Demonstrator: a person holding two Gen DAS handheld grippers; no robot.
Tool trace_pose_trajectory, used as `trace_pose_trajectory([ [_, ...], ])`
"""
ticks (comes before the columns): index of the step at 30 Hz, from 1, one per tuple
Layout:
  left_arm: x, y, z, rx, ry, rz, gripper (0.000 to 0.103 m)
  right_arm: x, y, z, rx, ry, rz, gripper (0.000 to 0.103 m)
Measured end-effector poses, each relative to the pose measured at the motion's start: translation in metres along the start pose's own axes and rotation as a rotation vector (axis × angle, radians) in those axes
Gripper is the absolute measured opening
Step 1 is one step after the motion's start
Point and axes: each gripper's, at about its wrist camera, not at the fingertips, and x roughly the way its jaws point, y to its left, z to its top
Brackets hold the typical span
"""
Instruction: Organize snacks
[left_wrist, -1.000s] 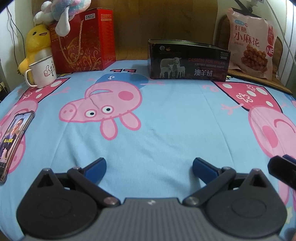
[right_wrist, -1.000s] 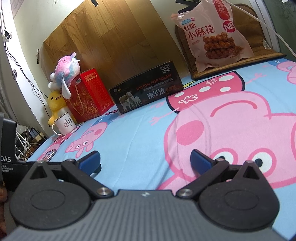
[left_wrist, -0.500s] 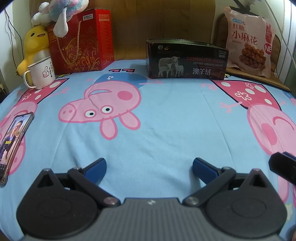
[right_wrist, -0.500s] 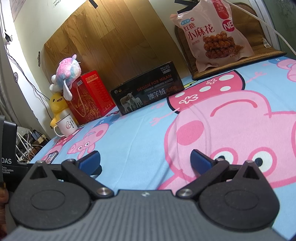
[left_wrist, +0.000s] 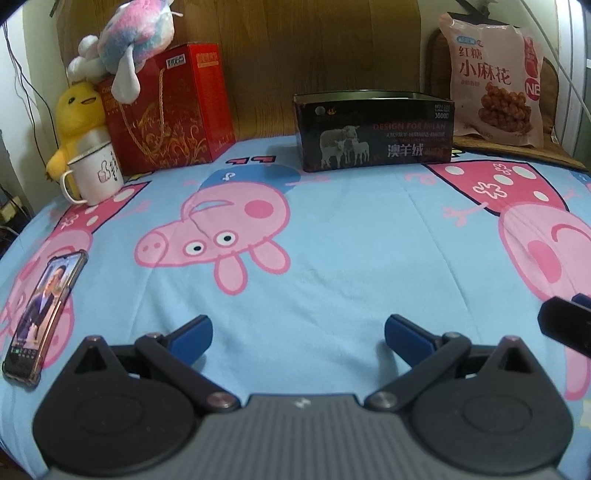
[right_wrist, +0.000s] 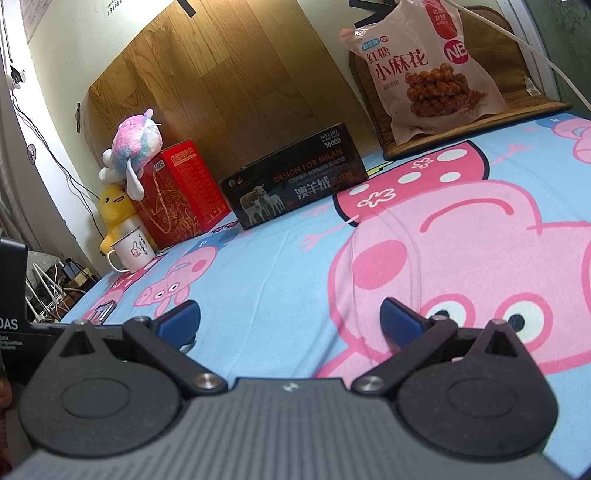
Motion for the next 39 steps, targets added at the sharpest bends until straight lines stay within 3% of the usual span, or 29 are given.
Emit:
trace_pose_trajectory([
  [39, -0.0013, -0.0030, 0.0025, 0.042, -0.011, 0.018, 0.103, 0.0007, 0.0007, 0.0001, -0.001, 0.000, -0.001, 0.103],
])
